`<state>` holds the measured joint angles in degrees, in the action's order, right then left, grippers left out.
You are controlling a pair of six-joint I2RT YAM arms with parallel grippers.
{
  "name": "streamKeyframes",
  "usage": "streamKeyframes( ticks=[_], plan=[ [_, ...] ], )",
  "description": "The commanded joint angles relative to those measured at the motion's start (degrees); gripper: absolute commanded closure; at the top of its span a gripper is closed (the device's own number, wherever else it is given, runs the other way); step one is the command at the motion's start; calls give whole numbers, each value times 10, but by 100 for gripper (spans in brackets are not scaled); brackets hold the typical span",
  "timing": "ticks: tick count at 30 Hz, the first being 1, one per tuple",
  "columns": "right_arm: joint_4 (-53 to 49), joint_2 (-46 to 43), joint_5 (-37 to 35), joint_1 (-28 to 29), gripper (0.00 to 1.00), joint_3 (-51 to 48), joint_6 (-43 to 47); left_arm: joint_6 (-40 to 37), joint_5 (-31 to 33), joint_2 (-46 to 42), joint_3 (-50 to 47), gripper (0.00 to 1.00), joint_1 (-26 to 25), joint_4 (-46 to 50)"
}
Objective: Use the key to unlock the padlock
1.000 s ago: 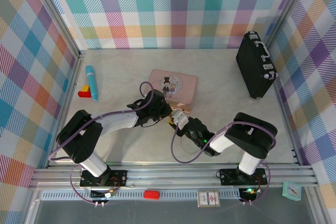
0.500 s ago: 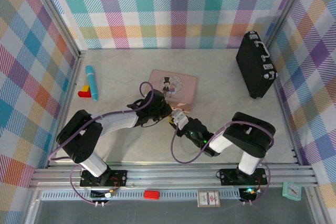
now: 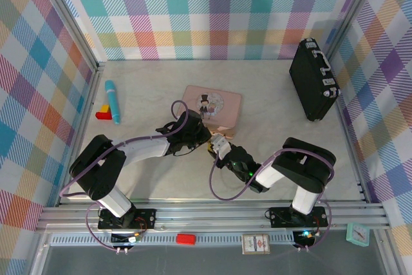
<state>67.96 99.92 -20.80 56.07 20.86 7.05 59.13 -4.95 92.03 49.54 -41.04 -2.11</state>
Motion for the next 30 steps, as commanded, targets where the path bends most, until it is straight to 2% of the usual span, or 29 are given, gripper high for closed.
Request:
streamKeyframes(
  ticks=[1, 6, 15, 24, 30],
  plan=[
    [-7, 4, -28, -1, 82, 20, -38, -2, -12, -10, 3, 100, 3, -48],
    [-15, 5, -25, -1, 86, 28, -59, 0, -14, -10, 2, 100, 3, -50],
    [-39, -6, -15, -2, 88, 31, -121, 1, -13, -12, 1, 100, 3, -53],
    [-73, -21, 17, -17, 90, 30, -288, 1, -16, -6, 5, 100, 3, -62],
    [-84, -20, 41, -18, 91, 34, -364, -4, -10, -4, 4, 100, 3, -55]
  ],
)
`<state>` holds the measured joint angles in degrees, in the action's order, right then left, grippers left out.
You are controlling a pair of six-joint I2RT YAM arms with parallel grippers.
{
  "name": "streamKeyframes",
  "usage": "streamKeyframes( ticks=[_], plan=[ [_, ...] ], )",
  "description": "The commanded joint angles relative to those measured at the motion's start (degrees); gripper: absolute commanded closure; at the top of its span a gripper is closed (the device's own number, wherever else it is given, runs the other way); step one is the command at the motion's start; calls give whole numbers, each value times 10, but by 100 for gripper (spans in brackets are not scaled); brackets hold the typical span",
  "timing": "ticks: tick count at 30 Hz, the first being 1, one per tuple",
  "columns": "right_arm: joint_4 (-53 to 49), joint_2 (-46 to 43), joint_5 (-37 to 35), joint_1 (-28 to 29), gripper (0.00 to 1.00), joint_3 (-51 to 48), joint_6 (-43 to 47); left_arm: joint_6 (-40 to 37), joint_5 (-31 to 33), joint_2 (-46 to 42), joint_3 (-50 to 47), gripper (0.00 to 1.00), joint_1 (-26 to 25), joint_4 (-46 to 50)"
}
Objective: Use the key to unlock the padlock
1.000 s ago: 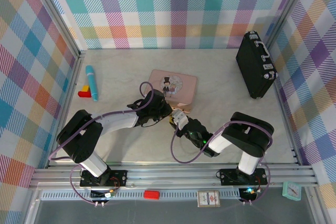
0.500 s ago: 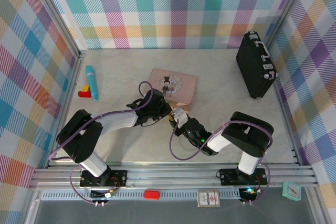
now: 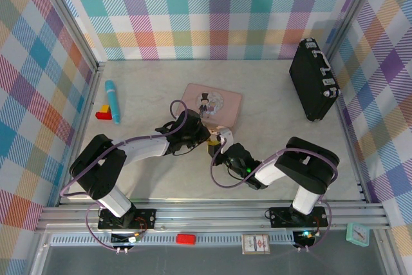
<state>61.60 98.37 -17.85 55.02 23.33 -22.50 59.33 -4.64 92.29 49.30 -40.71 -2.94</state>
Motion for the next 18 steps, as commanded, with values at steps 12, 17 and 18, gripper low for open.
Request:
streamKeyframes(
  ticks=[12, 17, 18],
  plan=[
    [17, 16, 57, -7, 92, -6, -212, -10, -21, 4, -13, 100, 0, -84],
    [30, 30, 65, -8, 94, -10, -217, -21, -21, 0, -16, 89, 0, -81],
    [32, 32, 68, -7, 95, -10, -216, -22, -19, -1, -17, 86, 0, -80]
  ],
)
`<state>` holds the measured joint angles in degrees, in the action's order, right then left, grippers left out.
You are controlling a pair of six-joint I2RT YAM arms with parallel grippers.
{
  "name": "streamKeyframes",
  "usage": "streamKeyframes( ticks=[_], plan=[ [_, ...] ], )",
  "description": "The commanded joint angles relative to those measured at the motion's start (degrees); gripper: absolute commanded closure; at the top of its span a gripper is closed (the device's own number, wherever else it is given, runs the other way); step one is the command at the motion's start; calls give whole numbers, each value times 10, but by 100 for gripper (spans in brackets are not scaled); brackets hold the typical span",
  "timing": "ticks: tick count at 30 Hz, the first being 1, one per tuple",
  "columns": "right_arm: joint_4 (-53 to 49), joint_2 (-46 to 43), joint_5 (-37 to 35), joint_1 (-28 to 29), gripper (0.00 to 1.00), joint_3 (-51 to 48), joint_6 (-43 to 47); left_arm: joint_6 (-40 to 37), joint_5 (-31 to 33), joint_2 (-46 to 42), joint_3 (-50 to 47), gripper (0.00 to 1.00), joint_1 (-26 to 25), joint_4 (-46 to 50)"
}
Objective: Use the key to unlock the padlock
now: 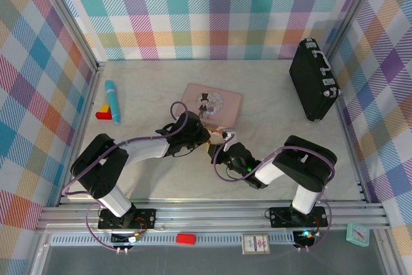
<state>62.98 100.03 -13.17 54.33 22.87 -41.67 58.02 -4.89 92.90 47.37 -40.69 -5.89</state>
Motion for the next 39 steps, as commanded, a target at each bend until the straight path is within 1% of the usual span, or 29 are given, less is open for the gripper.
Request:
streamKeyframes(
  ticks=[1, 5, 7, 8, 10, 15, 19, 23, 25, 27, 30, 33, 35, 39],
  plan=[
    [18, 16, 26, 0, 95, -4, -23, -10, -13, -9, 0, 83, 0, -49],
    [17, 20, 39, 0, 96, -2, -35, -12, -4, -15, -12, 73, 0, -55],
    [26, 24, 44, 0, 97, -3, -41, -14, -2, -20, -22, 61, 0, -65],
    [28, 26, 46, -1, 97, -2, -45, -15, 1, -24, -29, 57, 0, -71],
    [34, 31, 49, 0, 97, -3, -52, -19, 6, -32, -39, 53, 0, -77],
    [47, 41, 55, 1, 97, -2, -63, -28, 20, -49, -52, 48, 4, -62],
    [45, 36, 43, 1, 96, -6, -68, -47, 30, -68, -61, 45, 11, -48],
    [28, 24, 39, 0, 93, -8, -92, -75, 32, -92, -86, 41, 24, -68],
    [10, 16, 45, 0, 92, -4, -101, -93, 32, -105, -106, 39, 31, -93],
    [-17, 6, 48, 0, 89, 0, -107, -103, 23, -117, -130, 36, 46, -119],
    [-60, -8, 39, 0, 85, 4, -109, -119, -10, -130, -157, 35, 78, -159],
    [-91, -15, 41, -3, 77, 8, -110, -138, -36, -150, -176, 35, 102, -187],
    [-102, -16, 44, -6, 72, 9, -114, -165, -35, -172, -179, 34, 108, -172],
    [-103, -25, 40, -8, 69, 3, -111, -219, -16, -227, -188, 32, 111, -130]
  ],
)
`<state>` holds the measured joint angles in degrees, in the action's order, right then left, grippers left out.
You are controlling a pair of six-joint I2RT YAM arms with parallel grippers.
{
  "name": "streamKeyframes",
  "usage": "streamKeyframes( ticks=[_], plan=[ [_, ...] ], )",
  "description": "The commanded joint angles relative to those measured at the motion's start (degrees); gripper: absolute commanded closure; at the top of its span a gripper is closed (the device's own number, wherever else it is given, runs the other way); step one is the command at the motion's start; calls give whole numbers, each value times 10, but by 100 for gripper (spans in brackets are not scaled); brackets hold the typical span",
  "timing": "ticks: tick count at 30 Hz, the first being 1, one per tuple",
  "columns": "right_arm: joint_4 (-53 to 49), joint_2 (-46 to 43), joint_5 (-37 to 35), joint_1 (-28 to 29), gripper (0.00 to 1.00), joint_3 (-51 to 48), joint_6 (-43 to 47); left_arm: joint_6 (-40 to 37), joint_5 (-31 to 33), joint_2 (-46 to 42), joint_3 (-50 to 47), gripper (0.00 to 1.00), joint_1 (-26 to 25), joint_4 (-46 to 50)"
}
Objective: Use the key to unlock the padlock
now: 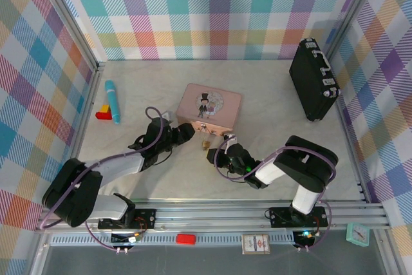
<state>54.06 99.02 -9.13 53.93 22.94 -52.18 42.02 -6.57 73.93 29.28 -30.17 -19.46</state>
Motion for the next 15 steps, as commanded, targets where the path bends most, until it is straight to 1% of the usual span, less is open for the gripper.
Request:
streamKeyframes(
  ticks=[1, 4, 7, 11, 12, 15],
  plan=[
    [-15, -21, -2, -5, 68, 1, -2, -74, 5, -53, -10, 31, 7, 16],
    [-30, -48, 7, -14, 65, 2, 2, -117, 15, -89, -6, 28, 18, 54],
    [-82, -82, 23, -24, 61, 26, 9, -167, 14, -90, 35, 25, 39, 109],
    [-193, -110, 31, -36, 53, 89, 32, -205, 46, -28, 130, 22, 64, 200],
    [-204, -113, 31, -41, 51, 96, 37, -210, 47, -9, 152, 21, 72, 216],
    [-233, -117, 40, -63, 48, 119, 45, -205, 14, 45, 196, 19, 100, 219]
  ],
)
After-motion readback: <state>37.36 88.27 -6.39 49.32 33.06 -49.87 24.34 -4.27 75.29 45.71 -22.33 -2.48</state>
